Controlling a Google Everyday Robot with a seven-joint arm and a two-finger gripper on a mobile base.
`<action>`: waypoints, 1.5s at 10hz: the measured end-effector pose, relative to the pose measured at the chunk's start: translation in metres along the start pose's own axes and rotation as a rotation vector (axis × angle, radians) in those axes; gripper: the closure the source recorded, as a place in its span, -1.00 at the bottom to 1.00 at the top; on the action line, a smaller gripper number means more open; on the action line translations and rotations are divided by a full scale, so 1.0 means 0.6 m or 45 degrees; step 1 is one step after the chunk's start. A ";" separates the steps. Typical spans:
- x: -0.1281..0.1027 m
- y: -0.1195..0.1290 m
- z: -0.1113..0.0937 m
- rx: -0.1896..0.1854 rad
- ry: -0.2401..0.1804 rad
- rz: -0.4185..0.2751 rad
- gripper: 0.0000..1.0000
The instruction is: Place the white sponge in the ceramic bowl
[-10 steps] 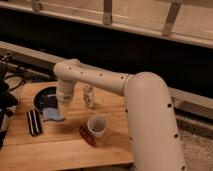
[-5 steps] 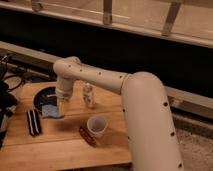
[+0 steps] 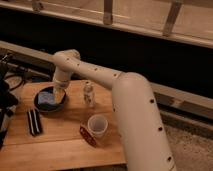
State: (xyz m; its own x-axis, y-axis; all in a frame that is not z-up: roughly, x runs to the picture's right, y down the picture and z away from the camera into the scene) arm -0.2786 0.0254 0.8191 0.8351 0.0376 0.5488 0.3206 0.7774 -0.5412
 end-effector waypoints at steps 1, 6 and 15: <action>-0.028 -0.025 -0.010 0.069 -0.004 -0.021 0.96; -0.052 -0.030 -0.007 -0.009 -0.002 -0.034 0.62; -0.055 -0.024 -0.003 0.015 -0.003 -0.052 -0.59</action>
State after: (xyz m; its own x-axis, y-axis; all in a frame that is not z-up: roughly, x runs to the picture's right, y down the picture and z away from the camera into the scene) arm -0.3098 0.0117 0.8075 0.8202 0.0072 0.5721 0.3493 0.7856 -0.5107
